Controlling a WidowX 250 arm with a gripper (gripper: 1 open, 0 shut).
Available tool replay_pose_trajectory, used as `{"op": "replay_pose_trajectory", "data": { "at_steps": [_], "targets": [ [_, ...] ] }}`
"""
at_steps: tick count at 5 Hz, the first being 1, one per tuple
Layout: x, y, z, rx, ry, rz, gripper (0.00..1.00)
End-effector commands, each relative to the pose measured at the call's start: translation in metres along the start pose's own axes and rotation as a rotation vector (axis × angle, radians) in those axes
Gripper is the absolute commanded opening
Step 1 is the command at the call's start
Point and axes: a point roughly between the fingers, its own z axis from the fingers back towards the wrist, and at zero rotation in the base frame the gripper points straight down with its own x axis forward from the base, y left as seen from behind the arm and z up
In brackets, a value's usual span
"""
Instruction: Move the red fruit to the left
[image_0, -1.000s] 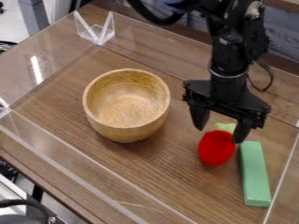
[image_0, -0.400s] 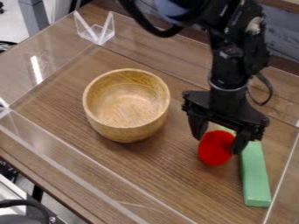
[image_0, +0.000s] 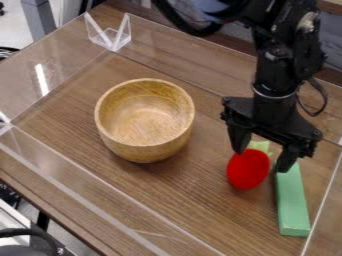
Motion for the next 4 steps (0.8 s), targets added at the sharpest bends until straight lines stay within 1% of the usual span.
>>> {"op": "replay_pose_trajectory", "data": {
  "at_steps": [1,2,4],
  "targets": [
    [0.01,0.005,-0.008,-0.016,-0.032,-0.047,0.0],
    [0.017,0.017,-0.005,-0.032,-0.053,-0.078,0.0],
    [0.041,0.017,0.04,-0.072,-0.137,-0.07,0.0]
  ]
}}
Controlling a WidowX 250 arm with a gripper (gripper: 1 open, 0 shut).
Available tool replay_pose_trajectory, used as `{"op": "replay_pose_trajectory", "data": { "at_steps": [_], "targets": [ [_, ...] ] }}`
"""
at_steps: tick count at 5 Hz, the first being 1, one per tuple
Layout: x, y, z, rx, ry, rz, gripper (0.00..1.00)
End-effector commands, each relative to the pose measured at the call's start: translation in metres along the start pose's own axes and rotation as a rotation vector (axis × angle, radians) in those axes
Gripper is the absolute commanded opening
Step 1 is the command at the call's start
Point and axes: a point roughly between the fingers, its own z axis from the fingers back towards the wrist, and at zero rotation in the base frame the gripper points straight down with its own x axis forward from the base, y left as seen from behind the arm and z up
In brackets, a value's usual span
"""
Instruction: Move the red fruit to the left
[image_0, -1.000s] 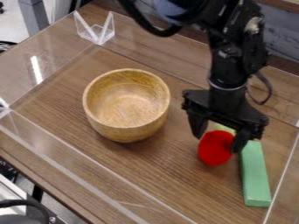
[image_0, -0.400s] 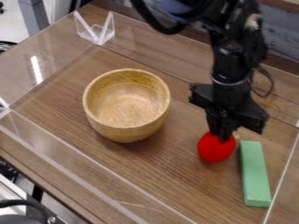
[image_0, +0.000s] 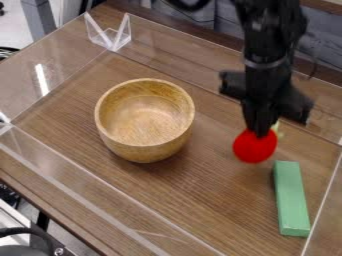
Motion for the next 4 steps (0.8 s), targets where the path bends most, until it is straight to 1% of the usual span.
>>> {"op": "replay_pose_trajectory", "data": {
  "at_steps": [1,2,3,4],
  "targets": [
    [0.023,0.012,0.041,-0.023,-0.113,0.0,0.0],
    [0.036,0.035,0.055,-0.019,-0.153,0.035,0.0],
    [0.047,0.058,0.075,0.013,-0.179,0.139,0.0],
    [0.054,0.065,0.081,0.037,-0.18,0.194,0.0]
  ]
}}
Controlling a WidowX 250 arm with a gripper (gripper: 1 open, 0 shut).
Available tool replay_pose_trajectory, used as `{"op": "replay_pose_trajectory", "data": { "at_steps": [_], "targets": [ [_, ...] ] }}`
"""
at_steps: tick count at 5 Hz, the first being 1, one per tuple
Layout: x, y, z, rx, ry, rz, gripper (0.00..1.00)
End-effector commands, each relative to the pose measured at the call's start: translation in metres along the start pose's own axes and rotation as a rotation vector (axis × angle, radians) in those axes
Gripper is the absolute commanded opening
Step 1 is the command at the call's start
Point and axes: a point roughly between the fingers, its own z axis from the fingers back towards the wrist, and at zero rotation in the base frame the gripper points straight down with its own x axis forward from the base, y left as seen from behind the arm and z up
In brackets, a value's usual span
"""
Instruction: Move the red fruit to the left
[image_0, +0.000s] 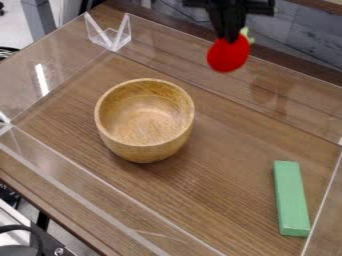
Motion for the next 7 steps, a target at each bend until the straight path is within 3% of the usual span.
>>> {"op": "replay_pose_trajectory", "data": {
  "at_steps": [1,2,4,6,7],
  "targets": [
    [0.009,-0.013,-0.001,0.004,-0.03,-0.024,0.0],
    [0.007,-0.025,-0.013,0.01,-0.014,-0.047,0.0],
    [0.022,0.003,-0.027,0.002,-0.007,-0.102,0.0],
    [0.026,-0.015,-0.043,0.045,-0.011,0.003,0.0],
    [0.029,-0.011,-0.048,0.075,-0.019,0.094,0.0]
  ]
}}
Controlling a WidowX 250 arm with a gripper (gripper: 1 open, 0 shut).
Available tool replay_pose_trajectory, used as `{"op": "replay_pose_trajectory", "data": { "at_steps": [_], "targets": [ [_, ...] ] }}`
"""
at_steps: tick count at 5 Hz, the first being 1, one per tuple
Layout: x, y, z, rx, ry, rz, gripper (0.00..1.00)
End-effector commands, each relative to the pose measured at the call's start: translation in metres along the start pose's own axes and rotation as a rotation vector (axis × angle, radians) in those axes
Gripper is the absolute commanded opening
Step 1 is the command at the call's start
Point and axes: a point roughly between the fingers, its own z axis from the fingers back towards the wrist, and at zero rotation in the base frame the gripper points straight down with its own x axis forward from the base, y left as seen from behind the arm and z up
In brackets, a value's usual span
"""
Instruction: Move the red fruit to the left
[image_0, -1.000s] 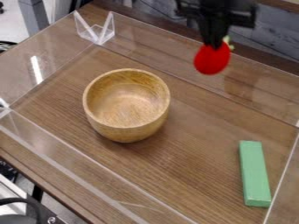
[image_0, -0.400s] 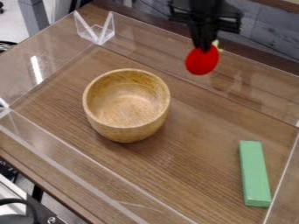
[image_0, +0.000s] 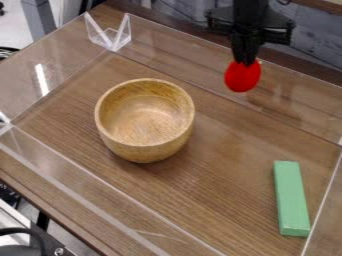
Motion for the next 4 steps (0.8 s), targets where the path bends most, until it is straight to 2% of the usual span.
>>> {"op": "replay_pose_trajectory", "data": {
  "at_steps": [1,2,4],
  "targets": [
    [0.018,0.008,0.02,0.007,-0.077,0.104,0.0],
    [0.022,0.02,0.024,0.028,-0.091,0.207,0.0],
    [0.022,0.023,0.027,0.045,-0.096,0.29,0.0]
  ]
}}
